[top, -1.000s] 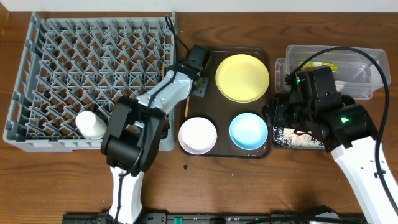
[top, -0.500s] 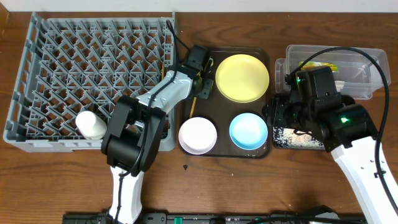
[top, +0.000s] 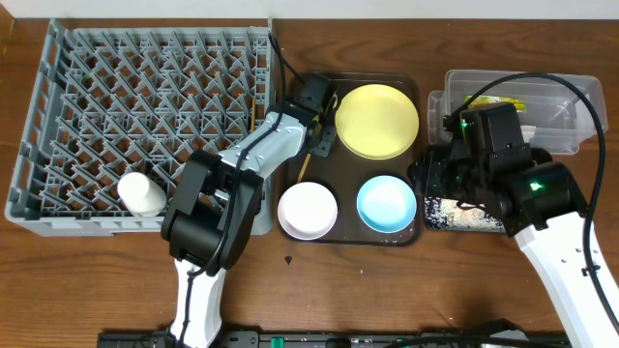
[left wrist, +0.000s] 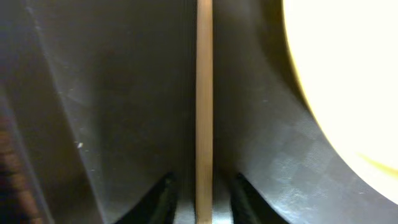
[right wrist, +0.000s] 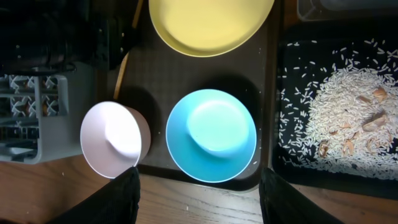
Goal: Sort waste into correct bins and load items into the dishwasher
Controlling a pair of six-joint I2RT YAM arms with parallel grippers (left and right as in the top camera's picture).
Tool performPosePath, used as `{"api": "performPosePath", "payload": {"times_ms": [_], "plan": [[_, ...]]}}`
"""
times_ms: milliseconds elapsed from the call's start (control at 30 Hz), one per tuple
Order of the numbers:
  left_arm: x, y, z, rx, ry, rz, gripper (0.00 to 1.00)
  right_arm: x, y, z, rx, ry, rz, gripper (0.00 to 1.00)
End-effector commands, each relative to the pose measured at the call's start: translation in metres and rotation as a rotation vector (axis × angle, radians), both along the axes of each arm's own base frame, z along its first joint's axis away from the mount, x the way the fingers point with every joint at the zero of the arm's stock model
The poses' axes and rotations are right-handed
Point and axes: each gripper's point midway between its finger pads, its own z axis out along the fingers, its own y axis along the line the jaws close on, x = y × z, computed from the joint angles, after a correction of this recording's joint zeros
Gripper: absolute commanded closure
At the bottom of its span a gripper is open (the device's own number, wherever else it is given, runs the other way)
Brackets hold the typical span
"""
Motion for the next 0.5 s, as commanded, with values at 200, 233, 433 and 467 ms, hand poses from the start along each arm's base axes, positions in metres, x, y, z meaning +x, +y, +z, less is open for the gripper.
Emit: {"api": "performPosePath", "payload": {"times_ms": [200, 233, 433, 467], "plan": [[-0.022, 0.02, -0.039, 0.084, 0.091, 0.019, 0.85, 0.001, 0.0, 0.004, 0.014, -0.008, -0.015, 0.41], [-0.022, 0.02, -0.039, 0.084, 0.093, 0.019, 0.88, 0.001, 0.0, 0.004, 0.014, -0.008, -0.015, 0.41], [-0.017, 0.015, -0.015, 0.068, 0.083, 0.015, 0.92, 0.001, 0.0, 0.004, 0.014, -0.008, -0.015, 0.41], [-0.014, 0.014, -0.006, 0.063, 0.072, 0.015, 0.92, 0.001, 0.0, 0.004, 0.014, -0.008, -0.015, 0.41]]}}
